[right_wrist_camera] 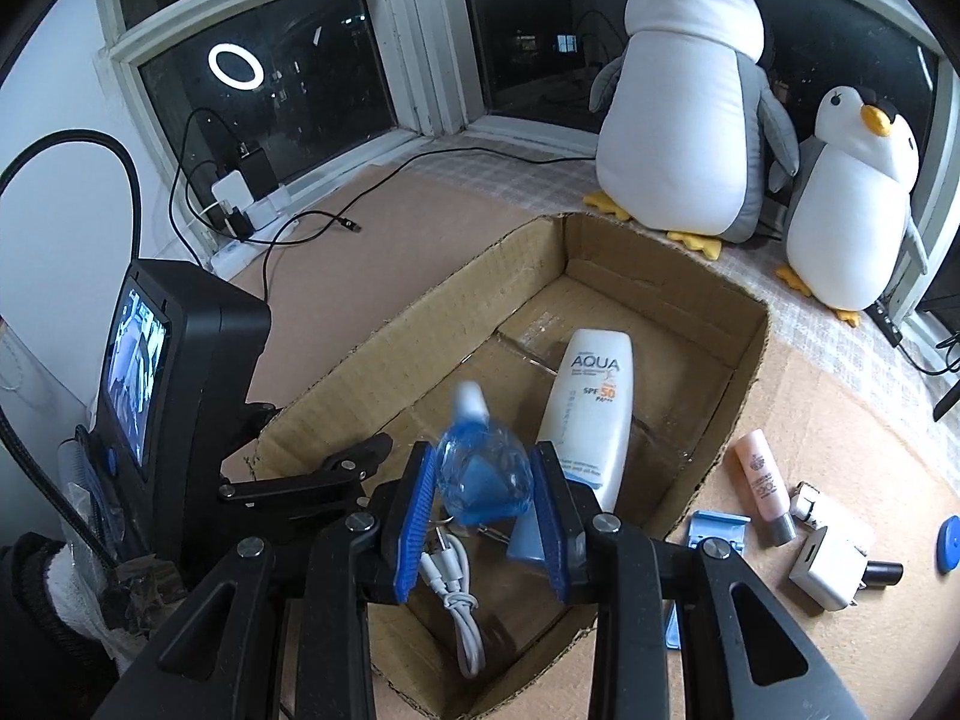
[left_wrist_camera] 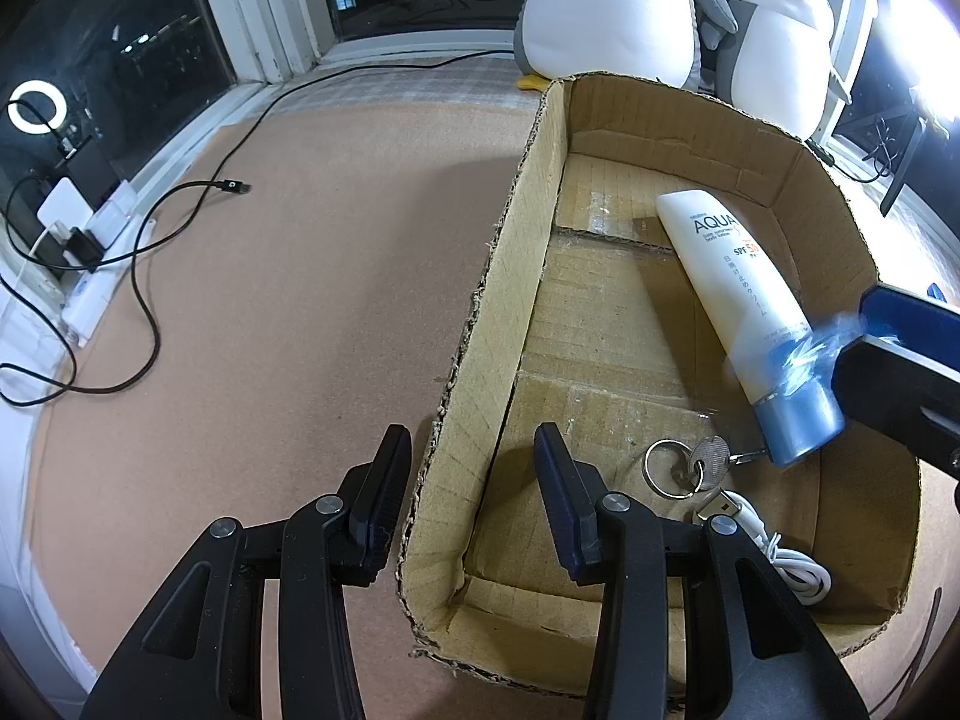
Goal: Organize rigid objects
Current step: 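Carry the eye-drop bottle over the box and release it with the right gripper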
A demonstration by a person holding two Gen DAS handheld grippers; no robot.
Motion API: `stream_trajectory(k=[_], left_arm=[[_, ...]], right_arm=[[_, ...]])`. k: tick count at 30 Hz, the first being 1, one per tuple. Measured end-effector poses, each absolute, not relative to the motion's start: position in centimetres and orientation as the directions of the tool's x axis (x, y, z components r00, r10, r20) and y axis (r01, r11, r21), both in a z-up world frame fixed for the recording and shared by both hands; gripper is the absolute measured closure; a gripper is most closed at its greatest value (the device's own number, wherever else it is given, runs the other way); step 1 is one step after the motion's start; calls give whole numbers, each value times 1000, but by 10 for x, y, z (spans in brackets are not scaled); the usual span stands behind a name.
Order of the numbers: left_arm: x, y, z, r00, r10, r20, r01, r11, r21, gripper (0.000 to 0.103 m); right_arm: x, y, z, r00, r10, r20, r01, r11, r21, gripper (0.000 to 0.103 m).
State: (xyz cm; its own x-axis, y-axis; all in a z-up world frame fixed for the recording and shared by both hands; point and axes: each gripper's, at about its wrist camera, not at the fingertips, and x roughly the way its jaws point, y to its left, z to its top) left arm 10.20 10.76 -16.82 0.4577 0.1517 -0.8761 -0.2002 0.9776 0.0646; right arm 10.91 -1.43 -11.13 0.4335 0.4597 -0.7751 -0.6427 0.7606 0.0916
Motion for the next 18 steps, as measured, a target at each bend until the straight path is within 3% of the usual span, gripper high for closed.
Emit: stream_trajectory(k=[2,4,6,18], left_arm=[[102,108,-168,457,152,-876,-201,978,64,62],[102,108,-168,458,151,-876,-200,978,64,62],[102,108,-168,458,151,-876,-200,978,65,62],[99,109,-167,456,158,-876,-198,978,74,62]], right_arm=[[109,-14,-110,439,460,-772,-643,761,87,66],[107,-15,-108,452,457,-766,-642,763,77,47],[106,-16,-107,466,453,-760,-639,766,65,41],[110,-41,-100,510,419,-751,-595,803,43,34]])
